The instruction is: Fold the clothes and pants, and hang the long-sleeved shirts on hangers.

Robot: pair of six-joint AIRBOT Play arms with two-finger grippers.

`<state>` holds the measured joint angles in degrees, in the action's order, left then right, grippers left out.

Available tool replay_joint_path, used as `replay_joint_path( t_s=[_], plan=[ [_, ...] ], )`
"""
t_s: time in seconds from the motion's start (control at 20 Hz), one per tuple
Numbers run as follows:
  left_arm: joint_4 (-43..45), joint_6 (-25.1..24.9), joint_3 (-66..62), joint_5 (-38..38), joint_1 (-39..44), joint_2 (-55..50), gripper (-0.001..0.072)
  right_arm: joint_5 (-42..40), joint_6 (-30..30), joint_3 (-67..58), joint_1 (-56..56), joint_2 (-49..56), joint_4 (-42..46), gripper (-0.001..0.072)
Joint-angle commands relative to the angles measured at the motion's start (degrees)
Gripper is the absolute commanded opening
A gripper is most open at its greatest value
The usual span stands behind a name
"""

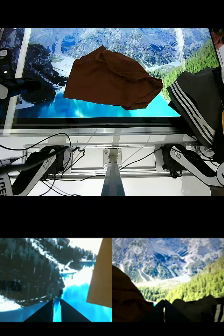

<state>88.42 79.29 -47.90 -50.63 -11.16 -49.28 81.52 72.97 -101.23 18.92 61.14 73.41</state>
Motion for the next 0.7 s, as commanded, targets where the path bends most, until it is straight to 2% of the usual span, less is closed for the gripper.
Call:
replay_joint_path(
  t_s=[0.0,0.15,0.3,0.4,0.45,0.5,0.6,0.65],
  plan=[
    [0.0,0.0,-0.1,0.0,0.0,0.0,0.0100,6.5,2.6,2.5,0.0,2.4,-5.0,0.0012],
    [0.0,0.0,-0.1,0.0,0.0,0.0,0.0100,6.9,3.1,16.3,-1.5,1.8,-13.1,0.0012],
    [0.0,0.0,-0.1,0.0,0.0,0.0,0.0100,6.7,3.0,32.9,-7.9,1.1,-12.8,0.0012],
    [0.0,0.0,-0.1,0.0,0.0,0.0,0.0100,2.0,3.1,43.8,-13.2,1.0,-12.8,0.0012],
    [0.0,0.0,-0.1,0.0,0.0,0.0,0.0100,-2.9,4.4,48.6,-15.6,1.0,-12.8,0.0014],
    [0.0,0.0,-0.1,0.0,0.0,0.0,0.0100,-8.3,8.2,52.4,-17.6,1.0,-12.8,0.0068],
    [0.0,0.0,-0.1,0.0,0.0,0.0,0.0100,-18.4,17.5,58.2,-21.0,1.0,-12.9,0.0395],
    [0.0,0.0,-0.1,0.0,0.0,0.0,0.0100,-22.1,21.5,60.0,-22.4,1.1,-13.2,0.0413]
  ],
)
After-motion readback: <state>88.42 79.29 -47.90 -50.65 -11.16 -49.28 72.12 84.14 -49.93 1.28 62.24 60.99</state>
